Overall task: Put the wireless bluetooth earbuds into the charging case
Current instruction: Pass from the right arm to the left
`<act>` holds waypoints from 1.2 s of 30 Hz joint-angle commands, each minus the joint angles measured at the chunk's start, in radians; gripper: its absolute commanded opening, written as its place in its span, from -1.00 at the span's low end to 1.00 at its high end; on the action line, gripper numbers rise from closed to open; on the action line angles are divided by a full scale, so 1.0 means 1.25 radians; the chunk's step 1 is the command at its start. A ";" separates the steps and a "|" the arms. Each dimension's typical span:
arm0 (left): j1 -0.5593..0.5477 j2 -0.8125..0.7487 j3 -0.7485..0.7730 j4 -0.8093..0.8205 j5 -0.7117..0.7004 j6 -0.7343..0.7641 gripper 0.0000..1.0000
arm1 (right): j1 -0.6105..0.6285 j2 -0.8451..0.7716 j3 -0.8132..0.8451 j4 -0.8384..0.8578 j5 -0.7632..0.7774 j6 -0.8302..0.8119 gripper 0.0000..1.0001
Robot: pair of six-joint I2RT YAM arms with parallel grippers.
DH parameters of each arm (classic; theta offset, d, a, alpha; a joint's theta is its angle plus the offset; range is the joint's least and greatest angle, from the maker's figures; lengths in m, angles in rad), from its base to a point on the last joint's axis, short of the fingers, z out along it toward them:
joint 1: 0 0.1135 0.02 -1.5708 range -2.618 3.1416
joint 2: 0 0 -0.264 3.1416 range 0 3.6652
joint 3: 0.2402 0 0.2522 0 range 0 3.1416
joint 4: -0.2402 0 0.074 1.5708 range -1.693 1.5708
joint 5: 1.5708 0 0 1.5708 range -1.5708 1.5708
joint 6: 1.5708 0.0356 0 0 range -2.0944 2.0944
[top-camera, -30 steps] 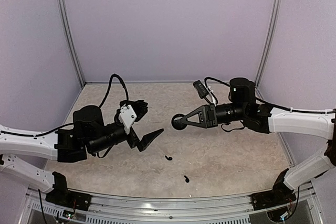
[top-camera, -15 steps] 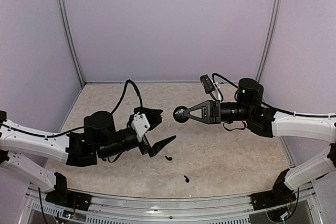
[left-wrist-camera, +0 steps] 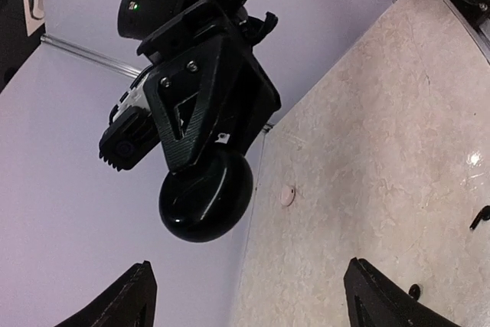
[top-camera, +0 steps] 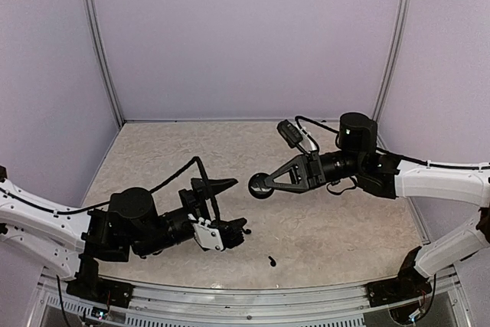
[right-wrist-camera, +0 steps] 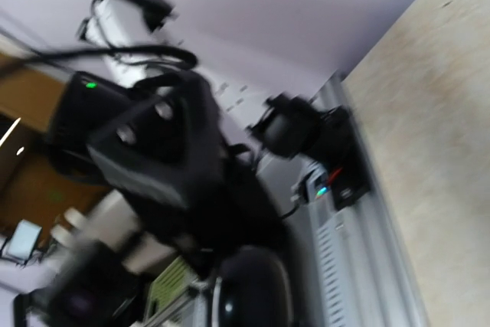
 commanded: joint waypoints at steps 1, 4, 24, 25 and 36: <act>-0.042 0.005 -0.012 0.035 -0.080 0.202 0.63 | 0.036 0.010 0.035 -0.036 -0.042 0.039 -0.66; -0.059 0.025 -0.021 0.078 -0.114 0.263 0.47 | 0.052 0.015 0.037 -0.045 -0.041 0.041 -0.66; -0.083 0.078 -0.036 0.176 -0.134 0.422 -0.10 | 0.090 0.048 0.013 -0.010 -0.044 0.070 -0.66; -0.085 0.079 -0.038 0.177 -0.134 0.428 -0.11 | 0.091 0.049 0.011 -0.010 -0.043 0.071 -0.66; -0.104 0.094 -0.038 0.191 -0.152 0.472 -0.32 | 0.104 0.071 -0.003 0.021 -0.041 0.101 -0.66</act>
